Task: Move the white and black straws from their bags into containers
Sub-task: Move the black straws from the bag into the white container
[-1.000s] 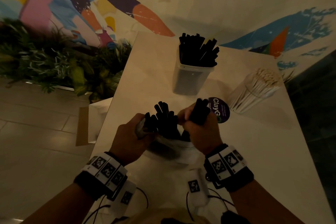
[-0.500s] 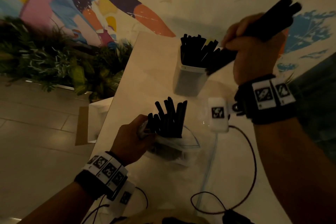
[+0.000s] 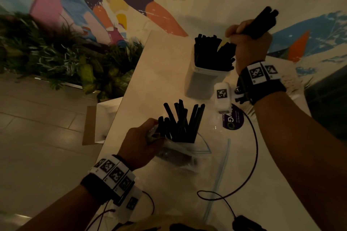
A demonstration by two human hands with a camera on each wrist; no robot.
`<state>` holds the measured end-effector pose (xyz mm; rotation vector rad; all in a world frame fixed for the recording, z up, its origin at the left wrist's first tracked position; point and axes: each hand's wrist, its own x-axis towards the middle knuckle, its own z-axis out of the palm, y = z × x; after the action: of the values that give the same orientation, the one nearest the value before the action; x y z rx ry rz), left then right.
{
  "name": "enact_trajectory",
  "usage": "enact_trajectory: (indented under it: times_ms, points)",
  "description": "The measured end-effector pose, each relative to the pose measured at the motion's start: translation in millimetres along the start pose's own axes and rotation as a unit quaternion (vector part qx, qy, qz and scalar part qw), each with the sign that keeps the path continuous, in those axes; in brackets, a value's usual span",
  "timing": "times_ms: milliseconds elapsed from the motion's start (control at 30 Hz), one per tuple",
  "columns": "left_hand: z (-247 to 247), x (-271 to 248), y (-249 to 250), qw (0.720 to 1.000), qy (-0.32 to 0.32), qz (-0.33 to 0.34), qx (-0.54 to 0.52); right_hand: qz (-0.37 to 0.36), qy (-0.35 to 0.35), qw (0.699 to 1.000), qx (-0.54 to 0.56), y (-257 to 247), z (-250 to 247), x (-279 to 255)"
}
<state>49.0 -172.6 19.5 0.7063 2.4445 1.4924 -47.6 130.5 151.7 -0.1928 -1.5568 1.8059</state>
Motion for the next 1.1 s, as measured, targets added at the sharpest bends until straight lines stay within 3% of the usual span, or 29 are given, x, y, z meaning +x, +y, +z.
enact_trajectory:
  times_ms: [167,233,300,367,433,533,633,667,733,800,867,933,1000,1100]
  points:
    - [1,0,0,1.000,-0.002,-0.009,-0.004,-0.007,0.055,0.998,0.032,-9,-7,14]
    - [1,1,2,1.000,-0.002,-0.011,0.000,-0.005,0.070,0.997,-0.023,-5,-12,19]
    - [0,1,3,1.000,-0.001,-0.010,0.004,0.007,0.031,0.991,-0.129,9,-17,23]
    - [0,1,2,1.000,-0.003,-0.006,0.002,0.037,-0.020,0.947,-0.318,23,-22,23]
    - [0,1,2,1.000,-0.004,-0.007,0.003,0.049,-0.022,0.893,-0.448,31,-26,21]
    - [0,1,1,1.000,-0.001,-0.013,0.005,0.057,0.002,0.845,-0.532,33,-24,19]
    - [0,0,0,1.000,-0.002,-0.008,0.006,0.080,-0.030,0.791,-0.606,32,-21,19]
    - [0,-1,0,1.000,-0.003,-0.009,0.005,0.080,-0.028,0.793,-0.603,29,-20,19]
    - [0,-2,0,1.000,-0.002,-0.011,0.008,0.039,-0.006,0.830,-0.556,23,-16,22]
    - [0,-2,-1,1.000,0.001,-0.011,0.012,-0.068,0.028,0.872,-0.484,13,-11,26]
    - [0,-2,-1,1.000,-0.001,-0.013,0.015,-0.189,0.047,0.871,-0.452,2,-6,28]
    - [0,-2,-1,1.000,-0.001,-0.015,0.017,-0.216,0.000,0.841,-0.497,5,0,30]
    - [0,-1,0,1.000,-0.003,-0.017,0.023,-0.139,-0.110,0.795,-0.581,20,5,28]
    - [0,0,0,0.999,-0.004,-0.011,0.033,-0.031,-0.243,0.689,-0.682,45,1,17]
